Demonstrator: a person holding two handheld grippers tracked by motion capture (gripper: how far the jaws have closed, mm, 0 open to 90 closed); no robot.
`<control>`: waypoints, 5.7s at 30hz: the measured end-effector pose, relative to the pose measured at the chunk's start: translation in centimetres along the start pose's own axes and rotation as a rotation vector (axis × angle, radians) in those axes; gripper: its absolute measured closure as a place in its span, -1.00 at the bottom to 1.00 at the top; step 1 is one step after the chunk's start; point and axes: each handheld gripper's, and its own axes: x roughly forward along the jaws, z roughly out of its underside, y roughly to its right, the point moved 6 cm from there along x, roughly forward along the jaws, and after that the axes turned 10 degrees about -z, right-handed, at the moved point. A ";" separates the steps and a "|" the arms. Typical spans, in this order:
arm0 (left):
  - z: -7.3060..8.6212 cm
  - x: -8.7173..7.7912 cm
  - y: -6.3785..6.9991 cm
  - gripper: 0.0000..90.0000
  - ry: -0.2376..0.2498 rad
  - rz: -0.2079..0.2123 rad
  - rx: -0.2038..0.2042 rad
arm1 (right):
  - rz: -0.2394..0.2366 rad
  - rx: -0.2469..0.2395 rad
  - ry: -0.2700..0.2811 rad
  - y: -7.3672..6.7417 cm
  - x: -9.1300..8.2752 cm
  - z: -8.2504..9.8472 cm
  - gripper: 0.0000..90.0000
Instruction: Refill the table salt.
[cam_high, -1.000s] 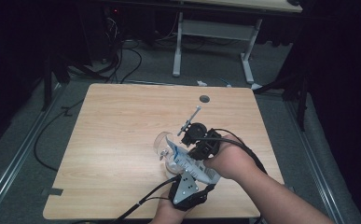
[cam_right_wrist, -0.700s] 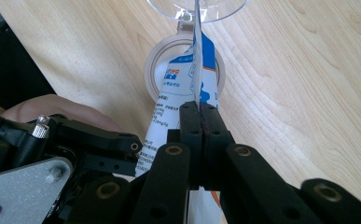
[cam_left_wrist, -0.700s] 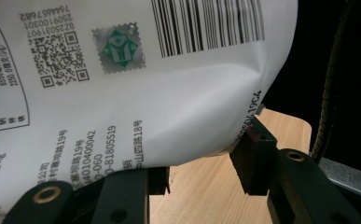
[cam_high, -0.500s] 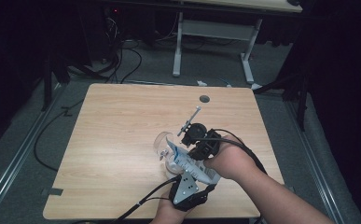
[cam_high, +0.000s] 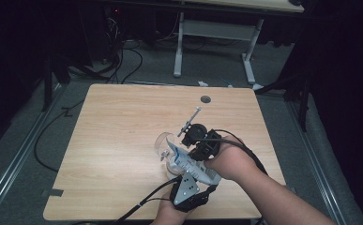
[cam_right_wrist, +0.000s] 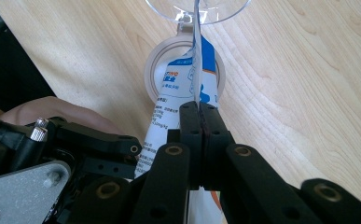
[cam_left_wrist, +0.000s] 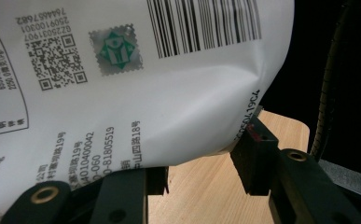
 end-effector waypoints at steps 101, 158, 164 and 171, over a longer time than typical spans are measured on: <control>-0.3 -0.1 0.2 0.27 0.024 0.012 -0.003 | 0.016 -0.017 0.003 -0.1 -0.2 -0.5 1.00; -1.3 -0.2 0.3 0.23 0.051 0.004 -0.006 | 0.021 -0.022 0.019 -0.2 -0.5 -1.0 1.00; -1.3 -0.2 0.3 0.20 0.051 0.002 -0.010 | 0.021 -0.021 0.017 -0.3 -0.3 -1.1 1.00; -1.0 -0.2 0.2 0.16 0.048 0.004 -0.013 | 0.021 -0.025 0.017 -0.3 -0.1 -1.2 1.00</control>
